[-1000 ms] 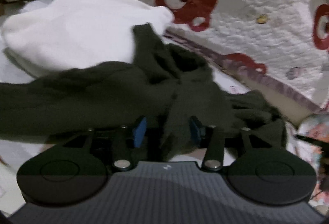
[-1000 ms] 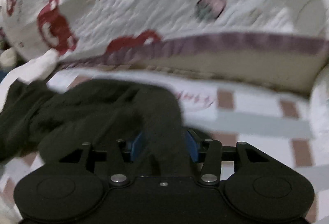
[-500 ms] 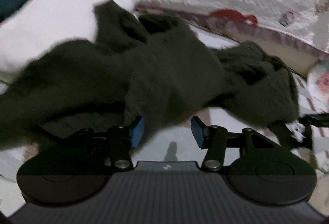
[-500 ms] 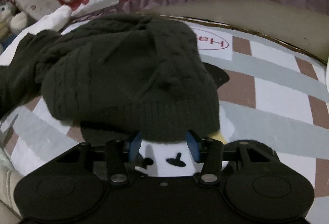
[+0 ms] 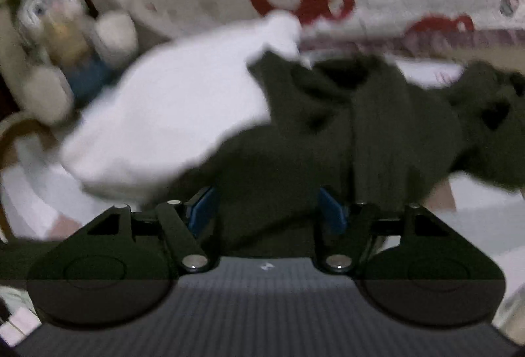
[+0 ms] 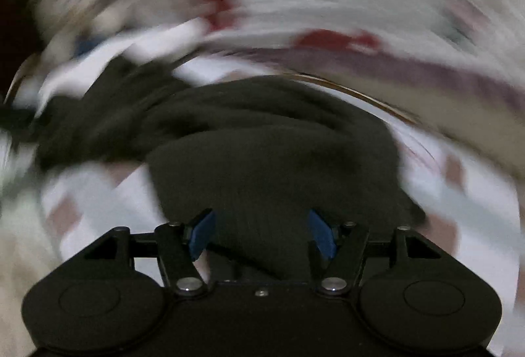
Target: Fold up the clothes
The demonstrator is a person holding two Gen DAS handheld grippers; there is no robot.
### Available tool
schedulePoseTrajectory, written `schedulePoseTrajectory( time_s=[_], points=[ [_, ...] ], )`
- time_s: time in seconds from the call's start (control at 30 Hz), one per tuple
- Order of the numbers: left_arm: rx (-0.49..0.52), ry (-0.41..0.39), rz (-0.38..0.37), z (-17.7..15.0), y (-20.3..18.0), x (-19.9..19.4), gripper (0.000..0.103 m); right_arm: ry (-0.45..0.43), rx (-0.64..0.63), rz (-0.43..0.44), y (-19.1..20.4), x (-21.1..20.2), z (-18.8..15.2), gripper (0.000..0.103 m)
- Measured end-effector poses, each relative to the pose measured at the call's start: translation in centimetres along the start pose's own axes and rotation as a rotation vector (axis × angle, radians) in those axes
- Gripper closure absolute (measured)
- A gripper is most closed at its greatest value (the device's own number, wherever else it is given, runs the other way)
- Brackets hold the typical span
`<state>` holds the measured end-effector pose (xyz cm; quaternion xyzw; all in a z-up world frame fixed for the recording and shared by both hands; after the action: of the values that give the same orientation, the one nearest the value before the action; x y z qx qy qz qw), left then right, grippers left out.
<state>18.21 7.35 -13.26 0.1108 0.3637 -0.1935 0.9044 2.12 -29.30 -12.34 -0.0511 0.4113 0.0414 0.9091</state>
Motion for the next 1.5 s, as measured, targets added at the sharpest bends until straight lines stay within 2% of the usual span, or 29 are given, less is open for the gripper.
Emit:
schedulePoseTrajectory(
  time_s=[0.03, 0.1, 0.13, 0.2, 0.27, 0.33, 0.4, 0.43, 0.47, 0.53, 0.6, 0.63, 0.7, 0.77, 0.83, 0.87, 0.9, 0.93, 0.97, 1.0, 1.03, 1.1, 1.2, 1.33, 1.43, 1.5],
  points=[
    [0.023, 0.028, 0.003, -0.5, 0.1, 0.4, 0.034, 0.015, -0.082, 0.002, 1.6, 0.9, 0.4, 0.034],
    [0.087, 0.065, 0.073, -1.4, 0.2, 1.5, 0.032, 0.045, -0.241, 0.004, 4.8, 2.5, 1.2, 0.034],
    [0.112, 0.08, 0.105, -1.7, 0.3, 2.1, 0.031, 0.05, -0.275, -0.01, 5.6, 3.2, 1.5, 0.034],
    [0.102, 0.078, 0.142, -1.8, 1.1, 3.0, 0.03, 0.055, -0.336, -0.07, 6.7, 4.9, 2.0, 0.034],
    [0.056, 0.044, 0.132, -1.2, 1.8, 3.4, 0.029, 0.039, -0.405, -0.16, 7.5, 5.4, 2.5, 0.034],
    [0.013, 0.03, 0.113, -0.9, 2.5, 3.8, 0.027, 0.026, -0.513, -0.29, 7.7, 5.6, 2.7, 0.032],
    [-0.013, 0.035, 0.092, -0.9, 2.7, 4.3, 0.027, 0.086, -0.581, -0.407, 6.9, 6.6, 1.6, 0.016],
    [-0.031, 0.052, 0.074, -1.1, 2.8, 4.6, 0.03, 0.116, -0.608, -0.459, 6.5, 7.1, 1.0, 0.016],
    [-0.051, 0.068, 0.055, -1.3, 2.8, 4.8, 0.034, 0.136, -0.554, -0.438, 5.8, 7.2, 0.4, 0.016],
    [-0.105, 0.077, 0.009, -1.3, 3.0, 4.8, 0.051, 0.149, -0.388, -0.377, 4.4, 6.8, -0.2, 0.016],
    [-0.124, 0.071, -0.014, -1.1, 3.0, 4.7, 0.063, 0.141, -0.208, -0.326, 2.9, 6.3, -0.2, 0.014],
    [-0.123, 0.065, -0.018, -0.9, 2.8, 4.6, 0.065, 0.133, -0.166, -0.31, 2.3, 6.5, -0.3, 0.013],
    [-0.118, 0.057, -0.02, -0.9, 2.6, 4.7, 0.064, 0.114, -0.084, -0.279, 1.1, 7.0, -0.5, 0.004],
    [-0.138, 0.048, -0.032, -1.1, 2.6, 5.1, 0.056, 0.064, -0.028, -0.264, 0.1, 7.6, -0.3, 0.0],
    [-0.173, 0.043, -0.061, -1.2, 2.6, 5.4, 0.039, 0.044, 0.123, -0.222, -1.1, 8.3, -0.6, 0.0],
    [-0.192, 0.041, -0.078, -1.3, 2.7, 5.5, 0.039, 0.035, 0.199, -0.199, -1.5, 8.6, -0.9, 0.002],
    [-0.198, 0.034, -0.081, -1.3, 2.7, 5.5, 0.04, 0.011, 0.24, -0.192, -1.8, 8.6, -1.1, 0.017],
    [-0.191, 0.03, -0.082, -1.3, 2.6, 5.5, 0.043, -0.013, 0.221, -0.2, -1.7, 8.2, -0.9, 0.028],
    [-0.174, 0.026, -0.073, -1.2, 2.5, 5.4, 0.052, -0.037, 0.203, -0.208, -1.6, 7.8, -0.6, 0.068],
    [-0.149, 0.03, -0.048, -1.2, 2.5, 5.2, 0.073, -0.059, 0.209, -0.214, -1.8, 7.0, -0.1, 0.088],
    [-0.128, 0.041, -0.025, -1.0, 2.4, 5.0, 0.081, -0.081, 0.214, -0.22, -1.9, 6.1, 0.4, 0.088],
    [-0.152, 0.028, -0.014, -0.2, 2.4, 3.8, 0.089, -0.139, 0.234, -0.248, -2.7, 4.1, 1.3, 0.091],
    [-0.182, -0.038, -0.047, 1.4, 1.8, 0.5, 0.092, -0.246, 0.244, -0.353, -5.0, -0.1, 2.6, 0.092],
    [-0.161, -0.12, -0.163, 3.8, -1.3, -4.8, 0.093, -0.338, 0.257, -0.548, -9.7, -6.1, 2.9, 0.093],
    [-0.151, -0.139, -0.268, 4.8, -4.3, -7.0, 0.093, -0.38, 0.26, -0.692, -13.7, -11.7, 2.2, 0.093],
    [-0.158, -0.141, -0.341, 5.2, -6.0, -7.9, 0.093, -0.372, 0.206, -0.758, -15.1, -15.1, 2.1, 0.093]
  ],
)
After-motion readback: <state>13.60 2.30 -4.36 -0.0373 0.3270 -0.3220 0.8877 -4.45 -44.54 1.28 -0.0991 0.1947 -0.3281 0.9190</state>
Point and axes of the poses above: each gripper's, at about its wrist camera, not at the fingertips, and x roughly the way its jaws point, y to its left, z to its top, the point moved 8 cm from there along x, roughly the way its jaws point, and after that the axes turned 5 degrees about -x, right-handed, at the moved point
